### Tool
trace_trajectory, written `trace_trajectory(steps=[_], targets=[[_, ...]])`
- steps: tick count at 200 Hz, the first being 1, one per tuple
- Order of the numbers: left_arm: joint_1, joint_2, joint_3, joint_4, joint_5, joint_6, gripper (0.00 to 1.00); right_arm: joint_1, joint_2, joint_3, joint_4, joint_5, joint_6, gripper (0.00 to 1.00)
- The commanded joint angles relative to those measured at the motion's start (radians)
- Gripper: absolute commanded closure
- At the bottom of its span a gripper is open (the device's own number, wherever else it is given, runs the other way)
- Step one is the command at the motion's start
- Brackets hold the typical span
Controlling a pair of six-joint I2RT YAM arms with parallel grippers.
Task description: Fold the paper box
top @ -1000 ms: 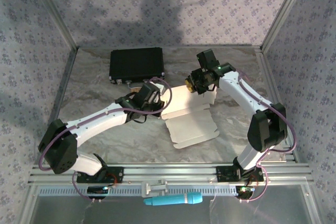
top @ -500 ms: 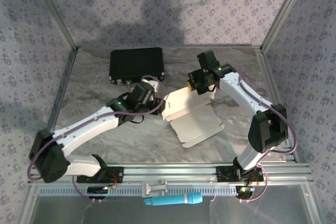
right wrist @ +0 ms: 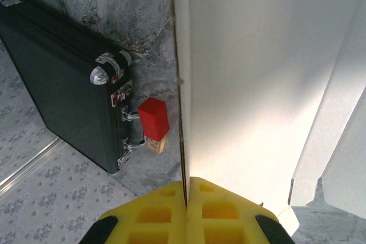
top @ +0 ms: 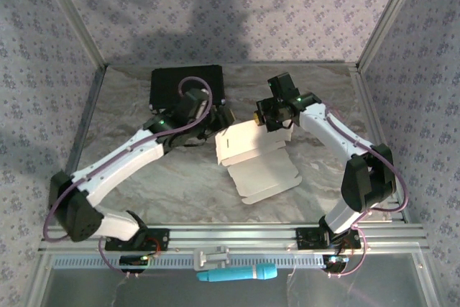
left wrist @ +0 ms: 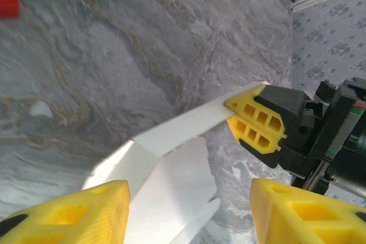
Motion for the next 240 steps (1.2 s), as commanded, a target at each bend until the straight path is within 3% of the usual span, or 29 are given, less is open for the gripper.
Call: trace_trajectory(steps=[1,30,104,131,164,188,201,225,240], targets=[[-0.030,0.030,0.062,-0.113,-0.021,-0.135,0.43,0.006,-0.017,-0.010,0.020,0.014,0.026,1.00],[-0.031,0.071,0.087,-0.154,-0.045,-0.147,0.43,0.004,-0.022,-0.011,0.024,0.007,0.029,1.00],[-0.032,0.165,0.160,-0.031,0.011,-0.089,0.48,-0.003,-0.050,-0.030,0.034,-0.003,0.044,1.00],[-0.028,0.116,0.146,0.005,0.018,-0.048,0.45,-0.025,-0.058,-0.044,0.054,-0.021,0.065,1.00],[0.038,-0.063,0.030,0.008,-0.042,-0.014,0.44,-0.086,-0.103,-0.081,0.093,-0.059,0.142,1.00],[0.145,-0.207,-0.192,0.104,-0.020,-0.037,0.56,-0.137,-0.147,-0.114,0.122,-0.097,0.227,1.00],[0.210,-0.247,-0.330,0.193,0.036,-0.080,0.69,-0.164,-0.171,-0.120,0.119,-0.112,0.258,1.00],[0.263,-0.226,-0.550,0.538,0.153,-0.187,0.97,-0.199,-0.192,-0.132,0.142,-0.144,0.305,1.00],[0.263,-0.167,-0.617,0.725,0.185,-0.231,1.00,-0.219,-0.197,-0.127,0.138,-0.175,0.309,1.00]])
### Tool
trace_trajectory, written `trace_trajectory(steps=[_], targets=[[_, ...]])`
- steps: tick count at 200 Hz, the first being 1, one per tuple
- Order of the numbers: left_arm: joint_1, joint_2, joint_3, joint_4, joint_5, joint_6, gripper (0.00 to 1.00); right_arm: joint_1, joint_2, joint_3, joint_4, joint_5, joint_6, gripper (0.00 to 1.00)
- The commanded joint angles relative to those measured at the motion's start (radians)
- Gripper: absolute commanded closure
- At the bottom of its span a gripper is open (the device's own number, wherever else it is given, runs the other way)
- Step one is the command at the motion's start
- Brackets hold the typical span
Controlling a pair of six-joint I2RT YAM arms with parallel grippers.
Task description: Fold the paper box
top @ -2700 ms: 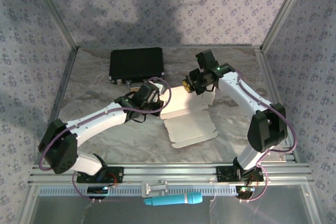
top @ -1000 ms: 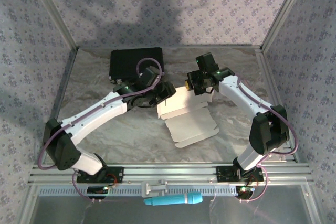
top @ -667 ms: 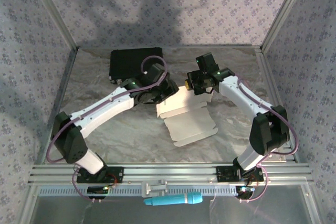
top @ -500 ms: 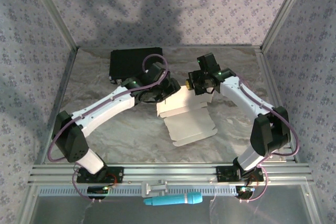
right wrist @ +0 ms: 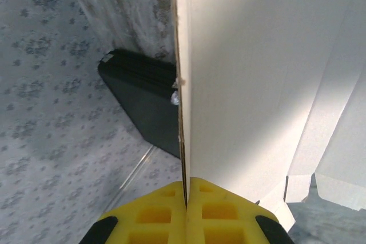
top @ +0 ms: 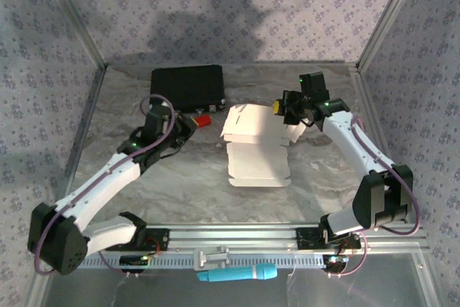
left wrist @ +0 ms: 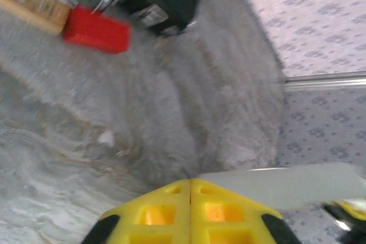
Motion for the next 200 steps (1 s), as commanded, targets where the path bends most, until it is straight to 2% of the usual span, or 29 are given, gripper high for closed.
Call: trace_trajectory(steps=[1,27,51,68,111,200], targets=[[0.002,0.094,-0.112,0.367,0.112,-0.094,1.00,-0.025,-0.027,-0.004,0.013,-0.067,0.066,1.00],[0.001,0.204,-0.176,0.636,0.146,-0.146,1.00,-0.045,-0.051,-0.017,0.009,-0.064,0.086,1.00],[-0.003,0.316,-0.216,0.879,0.170,-0.214,0.90,-0.059,-0.055,-0.019,0.024,-0.078,0.100,1.00],[-0.008,0.384,-0.232,1.016,0.174,-0.262,0.87,-0.066,-0.056,-0.056,0.031,-0.089,0.109,1.00],[-0.055,0.475,-0.197,1.125,0.190,-0.294,0.86,-0.078,-0.052,-0.069,0.050,-0.095,0.122,1.00],[-0.124,0.485,-0.213,1.198,0.133,-0.318,0.86,-0.102,-0.013,-0.080,0.105,-0.122,0.131,1.00]])
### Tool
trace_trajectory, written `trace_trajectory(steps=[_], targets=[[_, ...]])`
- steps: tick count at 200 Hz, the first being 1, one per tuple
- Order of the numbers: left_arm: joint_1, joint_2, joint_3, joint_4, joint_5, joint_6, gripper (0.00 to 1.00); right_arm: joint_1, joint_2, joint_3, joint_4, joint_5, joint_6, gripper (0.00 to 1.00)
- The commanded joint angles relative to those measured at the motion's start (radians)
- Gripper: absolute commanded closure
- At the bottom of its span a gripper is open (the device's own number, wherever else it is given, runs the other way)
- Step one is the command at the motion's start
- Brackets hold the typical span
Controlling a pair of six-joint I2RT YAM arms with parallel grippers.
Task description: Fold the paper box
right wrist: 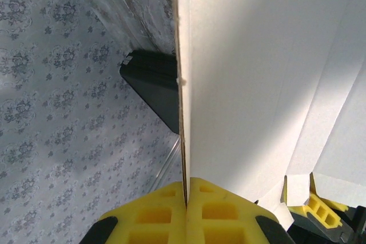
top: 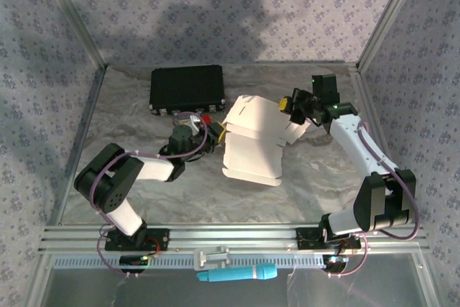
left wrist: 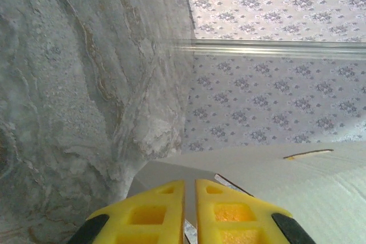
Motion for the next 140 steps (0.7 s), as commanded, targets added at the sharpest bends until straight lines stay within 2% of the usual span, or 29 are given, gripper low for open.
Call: trace_trajectory(steps=[1,48,100,140], targets=[[-0.026,0.001,0.002,0.085,-0.026,-0.002,0.86,-0.015,0.009,-0.016,0.020,-0.022,0.022,1.00],[-0.051,-0.004,0.032,0.001,-0.006,0.049,0.80,-0.009,0.007,-0.032,0.031,-0.030,0.021,1.00],[-0.053,-0.100,0.045,-0.279,-0.016,0.177,0.72,0.013,0.003,-0.053,0.032,-0.007,-0.019,1.00],[-0.043,-0.331,0.019,-0.883,-0.093,0.334,0.52,0.035,0.044,-0.003,-0.006,0.047,-0.252,1.00]])
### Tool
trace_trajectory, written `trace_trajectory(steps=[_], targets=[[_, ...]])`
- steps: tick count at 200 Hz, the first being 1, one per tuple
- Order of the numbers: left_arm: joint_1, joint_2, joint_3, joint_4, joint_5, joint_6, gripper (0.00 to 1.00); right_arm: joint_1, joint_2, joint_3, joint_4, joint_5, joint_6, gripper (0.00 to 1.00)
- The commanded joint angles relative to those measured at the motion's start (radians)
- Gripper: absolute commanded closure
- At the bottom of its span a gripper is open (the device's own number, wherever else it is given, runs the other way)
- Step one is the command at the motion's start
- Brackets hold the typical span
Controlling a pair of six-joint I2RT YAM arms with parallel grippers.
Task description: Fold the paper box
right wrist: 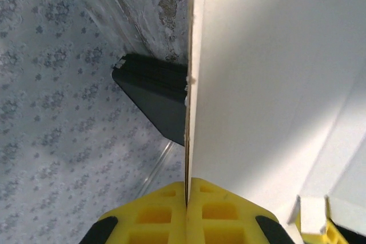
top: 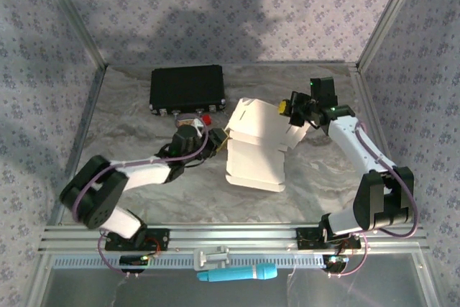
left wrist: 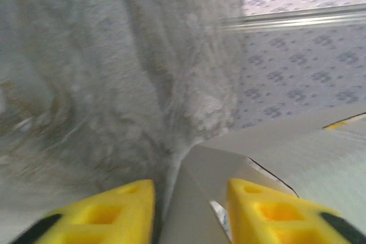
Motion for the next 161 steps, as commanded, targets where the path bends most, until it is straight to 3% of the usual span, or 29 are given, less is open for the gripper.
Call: trace_trajectory(steps=[1,49,69,98,125,161], targets=[[0.005,-0.140,-0.008,-0.427,-0.060,0.143,0.52,0.024,0.032,0.038,-0.042,0.040,-0.171,1.00],[0.110,-0.478,-0.106,-0.785,-0.114,0.236,0.51,0.131,0.071,0.004,0.082,0.105,-0.321,1.00],[0.163,-0.571,-0.119,-0.834,-0.109,0.305,0.53,0.180,0.095,0.000,0.146,0.114,-0.385,1.00],[0.182,-0.605,-0.164,-0.745,-0.093,0.428,0.59,0.220,0.116,-0.043,0.242,0.110,-0.492,1.00],[0.181,-0.533,-0.176,-0.612,-0.066,0.505,0.63,0.227,0.117,-0.127,0.351,0.076,-0.565,1.00],[0.096,-0.399,-0.161,-0.415,-0.077,0.675,0.63,0.214,0.134,-0.232,0.514,0.016,-0.607,1.00]])
